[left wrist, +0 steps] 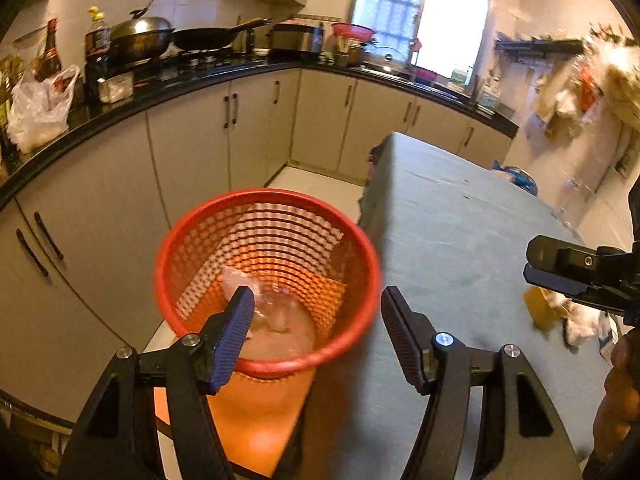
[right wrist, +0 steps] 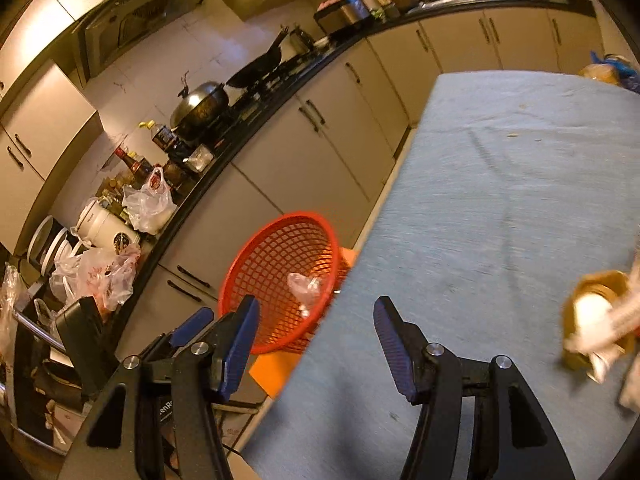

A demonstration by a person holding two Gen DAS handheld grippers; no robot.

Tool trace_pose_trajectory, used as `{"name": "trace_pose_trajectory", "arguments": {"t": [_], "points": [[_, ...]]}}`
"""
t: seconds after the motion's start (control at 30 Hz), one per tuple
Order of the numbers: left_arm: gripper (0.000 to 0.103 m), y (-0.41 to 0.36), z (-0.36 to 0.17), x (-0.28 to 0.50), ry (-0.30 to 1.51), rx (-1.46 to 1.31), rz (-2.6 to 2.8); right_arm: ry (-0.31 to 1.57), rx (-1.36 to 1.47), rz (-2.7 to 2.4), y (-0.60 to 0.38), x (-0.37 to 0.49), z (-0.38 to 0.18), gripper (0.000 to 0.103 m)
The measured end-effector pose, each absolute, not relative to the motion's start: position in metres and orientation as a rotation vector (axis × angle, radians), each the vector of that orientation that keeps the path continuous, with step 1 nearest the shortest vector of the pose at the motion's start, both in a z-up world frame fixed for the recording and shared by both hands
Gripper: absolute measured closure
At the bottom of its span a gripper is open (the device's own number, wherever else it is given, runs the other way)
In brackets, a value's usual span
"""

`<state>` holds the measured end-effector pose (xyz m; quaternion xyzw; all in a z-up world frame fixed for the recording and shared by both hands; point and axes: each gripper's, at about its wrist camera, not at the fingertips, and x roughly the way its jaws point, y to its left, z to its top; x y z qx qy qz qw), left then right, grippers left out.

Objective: Collect trash
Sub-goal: 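Return both tools to the table toward the boxes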

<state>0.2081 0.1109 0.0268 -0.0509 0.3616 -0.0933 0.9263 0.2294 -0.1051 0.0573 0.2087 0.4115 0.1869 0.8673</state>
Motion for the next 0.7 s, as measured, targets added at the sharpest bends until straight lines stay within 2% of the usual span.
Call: {"name": "trace_pose_trajectory", "arguments": {"t": [0.47,0.7], "points": [[0.038,-0.036,0.003,0.174,0.818,0.039,-0.416,0.656,0.425,0.117,-0.25,0.11,0.069,0.039],[0.038,-0.092,-0.016,0.163,0.843,0.136,-0.482,0.62,0.516,-0.051,-0.331,0.061,0.064,0.039]]}}
